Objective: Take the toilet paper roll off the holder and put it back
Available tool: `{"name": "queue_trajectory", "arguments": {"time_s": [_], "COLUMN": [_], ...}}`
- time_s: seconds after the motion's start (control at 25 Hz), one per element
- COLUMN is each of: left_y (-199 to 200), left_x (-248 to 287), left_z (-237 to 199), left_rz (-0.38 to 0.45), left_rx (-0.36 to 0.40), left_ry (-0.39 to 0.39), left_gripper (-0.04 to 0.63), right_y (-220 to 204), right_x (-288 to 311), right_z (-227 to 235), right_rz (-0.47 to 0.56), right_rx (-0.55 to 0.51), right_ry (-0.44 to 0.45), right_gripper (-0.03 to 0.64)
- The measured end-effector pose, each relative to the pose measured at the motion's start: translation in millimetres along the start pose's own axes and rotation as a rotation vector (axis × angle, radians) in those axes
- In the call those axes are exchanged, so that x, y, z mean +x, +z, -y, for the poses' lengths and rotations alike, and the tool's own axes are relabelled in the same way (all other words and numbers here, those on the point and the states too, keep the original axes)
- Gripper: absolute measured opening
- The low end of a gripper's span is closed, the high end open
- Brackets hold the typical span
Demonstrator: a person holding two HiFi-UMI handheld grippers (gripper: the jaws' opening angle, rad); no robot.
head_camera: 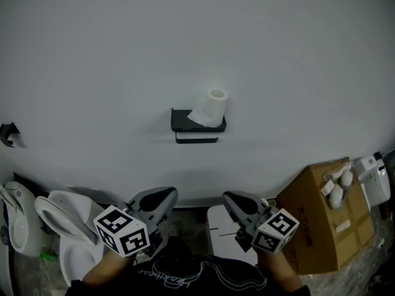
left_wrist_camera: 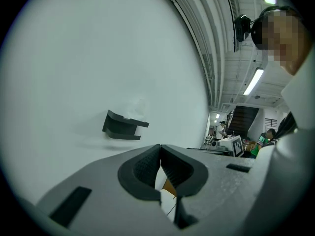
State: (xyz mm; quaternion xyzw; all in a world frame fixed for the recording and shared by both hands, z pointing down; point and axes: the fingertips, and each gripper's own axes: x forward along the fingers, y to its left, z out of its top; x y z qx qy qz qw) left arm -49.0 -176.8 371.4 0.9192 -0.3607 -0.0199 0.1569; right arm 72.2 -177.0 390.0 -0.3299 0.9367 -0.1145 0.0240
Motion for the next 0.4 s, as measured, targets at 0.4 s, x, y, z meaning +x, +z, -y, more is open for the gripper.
{"name": "queue_trajectory", "arguments": {"time_s": [0.4], "left_y": [-8.4], "left_x": [-1.9], "left_z": [2.8], "left_rz": [-0.002], "left_rx": [-0.015], "left_ry": [0.017], "left_gripper": [0.006], "right_y": [-7.3], "right_x": [-6.4], "right_z": [0.6], "right_rz": [-0.010], "right_rx": [0.007], "right_ry": [0.009], "right_gripper": [0.003]}}
